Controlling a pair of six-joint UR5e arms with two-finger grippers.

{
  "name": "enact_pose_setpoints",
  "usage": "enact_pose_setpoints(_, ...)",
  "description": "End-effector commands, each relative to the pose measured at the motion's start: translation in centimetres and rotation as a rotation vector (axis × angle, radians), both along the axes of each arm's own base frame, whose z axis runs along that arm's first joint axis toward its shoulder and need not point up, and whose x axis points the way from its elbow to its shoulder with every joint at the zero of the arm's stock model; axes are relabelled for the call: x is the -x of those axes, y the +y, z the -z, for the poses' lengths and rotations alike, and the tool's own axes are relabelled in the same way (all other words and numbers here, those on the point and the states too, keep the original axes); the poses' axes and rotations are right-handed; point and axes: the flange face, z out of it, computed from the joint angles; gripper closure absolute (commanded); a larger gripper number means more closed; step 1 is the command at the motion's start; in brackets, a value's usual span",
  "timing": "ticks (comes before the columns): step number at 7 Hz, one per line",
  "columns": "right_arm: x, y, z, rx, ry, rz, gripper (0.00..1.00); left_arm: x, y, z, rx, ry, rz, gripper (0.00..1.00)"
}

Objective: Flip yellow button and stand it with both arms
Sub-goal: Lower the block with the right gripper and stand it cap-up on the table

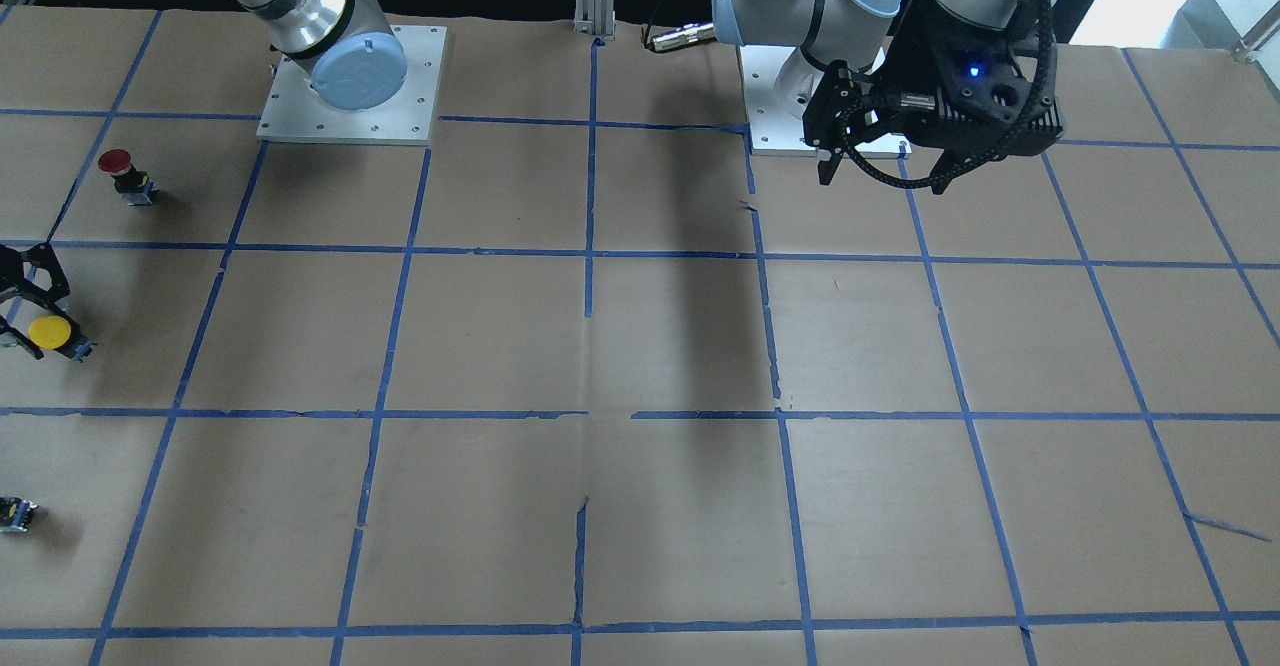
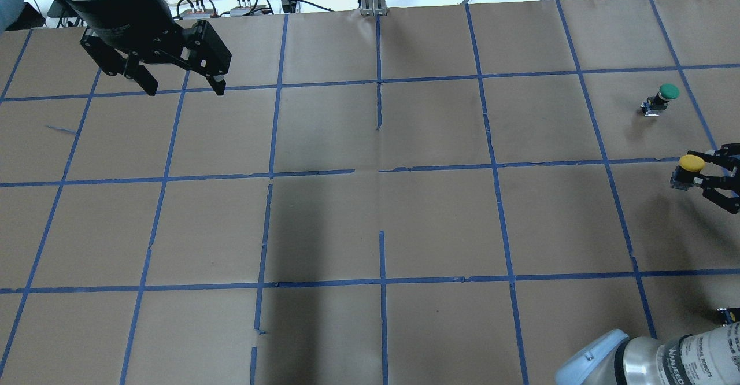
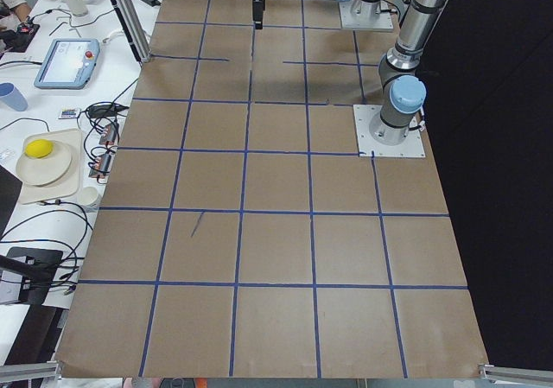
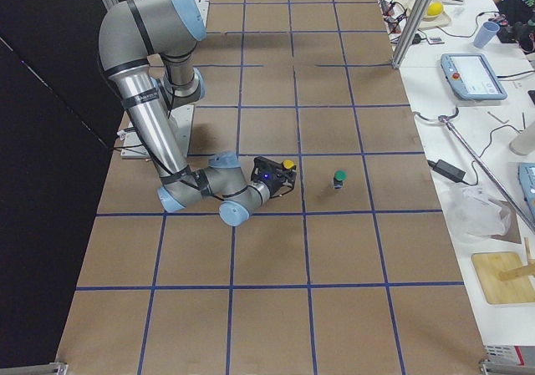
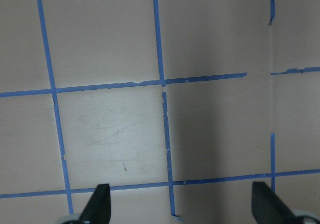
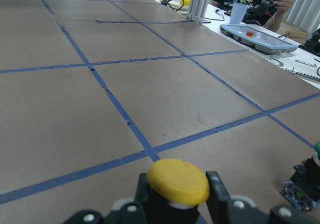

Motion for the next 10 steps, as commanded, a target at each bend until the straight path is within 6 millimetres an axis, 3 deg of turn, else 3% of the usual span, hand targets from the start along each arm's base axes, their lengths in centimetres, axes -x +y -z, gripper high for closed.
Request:
enact_pose_setpoints(1, 0.5, 0.5, 0.7, -0.003, -0.009, 0.009, 0.92, 0.1, 0.1, 0.0, -0.001, 0.006, -0.061, 0.00)
enact_pose_setpoints(2, 1.1, 0.8, 2.1, -0.013, -0.031, 0.019, 0.92, 0.0, 0.0, 0.5, -0.010, 0.004, -0.057, 0.00)
enact_pose_setpoints(4, 1.2, 1.0, 2.1, -0.026, -0.024, 0.007, 0.87, 0.0, 0.2, 0.6, -0.011, 0.004, -0.057, 0.00)
enact_pose_setpoints(7, 1.1, 1.0, 2.2, -0.030, -0.032, 0.013, 0.46, 0.0, 0.2, 0.7, -0.013, 0.002, -0.060, 0.00)
enact_pose_setpoints(9, 0.8, 1.2, 2.2, -0.052, -0.077, 0.021, 0.12, 0.0, 0.2, 0.6, -0.011, 0.002, -0.060, 0.00)
enact_pose_setpoints(10, 0.7, 1.2, 2.1, -0.059, -0.086, 0.023, 0.08, 0.0, 0.2, 0.7, -0.013, 0.002, -0.060, 0.00)
